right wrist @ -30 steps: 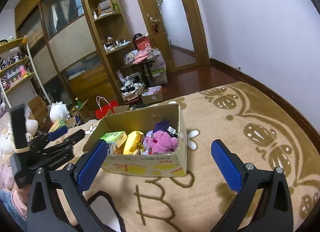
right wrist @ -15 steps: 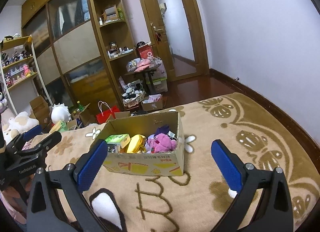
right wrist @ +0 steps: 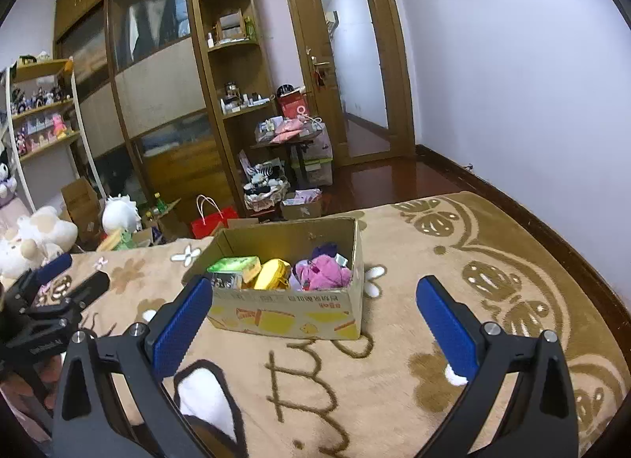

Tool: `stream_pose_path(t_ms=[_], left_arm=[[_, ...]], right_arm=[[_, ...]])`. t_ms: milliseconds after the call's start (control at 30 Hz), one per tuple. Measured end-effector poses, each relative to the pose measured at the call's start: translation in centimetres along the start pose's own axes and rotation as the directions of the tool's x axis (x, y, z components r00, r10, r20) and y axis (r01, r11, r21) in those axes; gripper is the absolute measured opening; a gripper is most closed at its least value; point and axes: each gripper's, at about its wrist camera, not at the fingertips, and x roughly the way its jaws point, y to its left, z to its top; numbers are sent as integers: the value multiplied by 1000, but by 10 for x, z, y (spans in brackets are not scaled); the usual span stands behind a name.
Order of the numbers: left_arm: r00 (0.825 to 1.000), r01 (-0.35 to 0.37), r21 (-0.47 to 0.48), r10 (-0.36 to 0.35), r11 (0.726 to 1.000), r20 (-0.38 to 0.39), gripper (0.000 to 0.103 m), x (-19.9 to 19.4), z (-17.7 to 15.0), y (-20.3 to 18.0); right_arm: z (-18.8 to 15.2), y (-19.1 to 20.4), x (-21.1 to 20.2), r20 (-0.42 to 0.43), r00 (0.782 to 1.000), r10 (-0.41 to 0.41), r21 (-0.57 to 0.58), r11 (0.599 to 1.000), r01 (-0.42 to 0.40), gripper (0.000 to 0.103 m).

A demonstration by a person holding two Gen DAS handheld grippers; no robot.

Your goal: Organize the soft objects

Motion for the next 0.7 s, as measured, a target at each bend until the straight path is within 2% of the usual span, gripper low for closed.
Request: stream_pose_path(t_ms=[233,700], left_arm=[[1000,-6,37,7,999,-24,102,7,-5,-10],[999,-34,55,36,998,-41,102,15,-8,-11]], right_arm=[[-7,7,6,-28,999,-26,-35,999,25,103],[-10,8,12,-49,998,-25,-42,999,23,103]])
